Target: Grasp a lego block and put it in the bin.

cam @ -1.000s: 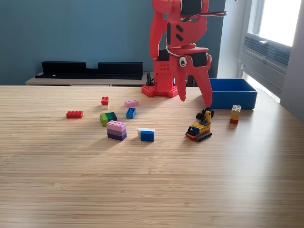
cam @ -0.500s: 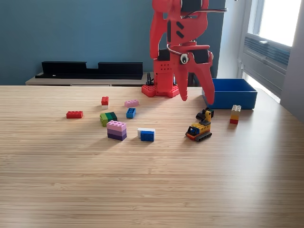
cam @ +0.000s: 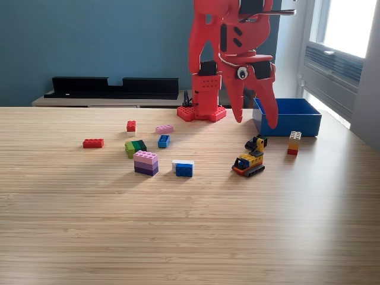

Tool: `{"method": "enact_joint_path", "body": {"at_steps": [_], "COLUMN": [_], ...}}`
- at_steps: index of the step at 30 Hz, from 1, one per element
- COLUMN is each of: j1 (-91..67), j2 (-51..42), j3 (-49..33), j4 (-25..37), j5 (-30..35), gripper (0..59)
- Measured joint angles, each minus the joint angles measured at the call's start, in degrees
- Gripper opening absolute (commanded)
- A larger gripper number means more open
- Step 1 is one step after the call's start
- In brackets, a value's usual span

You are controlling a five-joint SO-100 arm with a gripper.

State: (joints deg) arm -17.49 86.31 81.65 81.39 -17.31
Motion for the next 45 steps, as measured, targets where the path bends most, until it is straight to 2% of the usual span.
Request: {"method": "enact_joint_path", "body": {"at_steps": [8,16,25,34,40,45], "j1": [0.18,0.18,0.18,-1.23,-1.23,-1.23], "j2": [-11.25,-20.74,-22.59,-22.59,-22.59,-22.59], "j3": [-5.80,-12.92,-14.41,-14.15,-11.16,-9.32], "j4": [0.18,3.60,4.92,4.83,0.35,-2.64], "j5": [2.11,4.83,4.48,3.69,4.39,5.36], "gripper": [37.5,36.6,33.7,34.2,34.0,31.4]}}
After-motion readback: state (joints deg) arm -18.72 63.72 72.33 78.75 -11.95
